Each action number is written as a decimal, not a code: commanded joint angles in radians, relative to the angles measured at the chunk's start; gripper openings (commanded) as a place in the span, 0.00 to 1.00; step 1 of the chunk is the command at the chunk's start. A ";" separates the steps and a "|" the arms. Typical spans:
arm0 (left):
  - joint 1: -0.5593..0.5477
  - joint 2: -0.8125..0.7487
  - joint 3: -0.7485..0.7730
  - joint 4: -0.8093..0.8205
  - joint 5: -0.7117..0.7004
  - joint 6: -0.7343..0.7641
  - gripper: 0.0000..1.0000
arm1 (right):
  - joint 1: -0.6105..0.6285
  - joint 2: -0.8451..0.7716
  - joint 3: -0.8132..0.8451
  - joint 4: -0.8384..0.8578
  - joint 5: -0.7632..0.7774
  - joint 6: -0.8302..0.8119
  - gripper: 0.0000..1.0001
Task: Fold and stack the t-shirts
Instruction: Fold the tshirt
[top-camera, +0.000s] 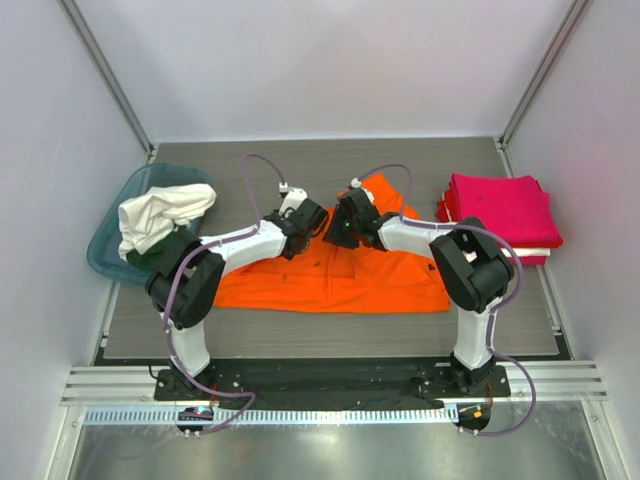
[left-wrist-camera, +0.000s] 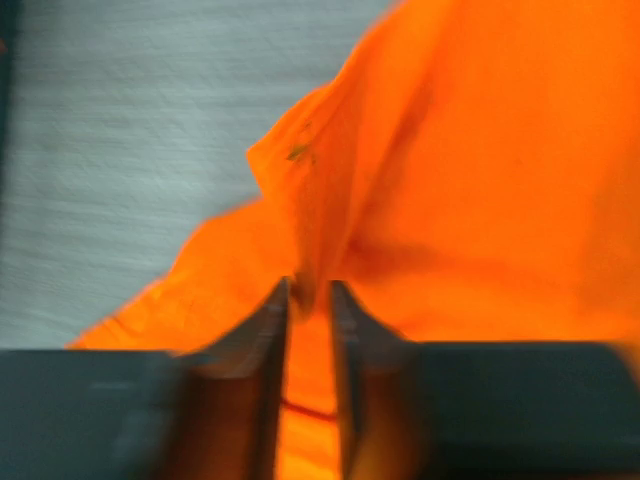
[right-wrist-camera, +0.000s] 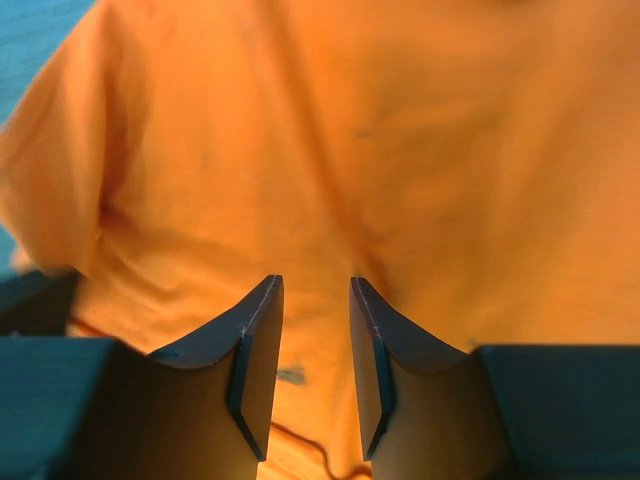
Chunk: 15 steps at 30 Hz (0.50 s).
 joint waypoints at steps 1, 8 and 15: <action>-0.048 0.016 0.028 -0.098 -0.013 -0.159 0.31 | -0.019 -0.111 -0.044 0.103 0.083 0.051 0.40; -0.068 -0.081 -0.022 -0.043 0.096 -0.173 0.53 | -0.037 -0.148 -0.104 0.128 0.074 0.054 0.41; 0.097 -0.277 -0.122 0.018 0.350 -0.149 0.53 | -0.037 -0.146 -0.098 0.129 0.048 0.048 0.41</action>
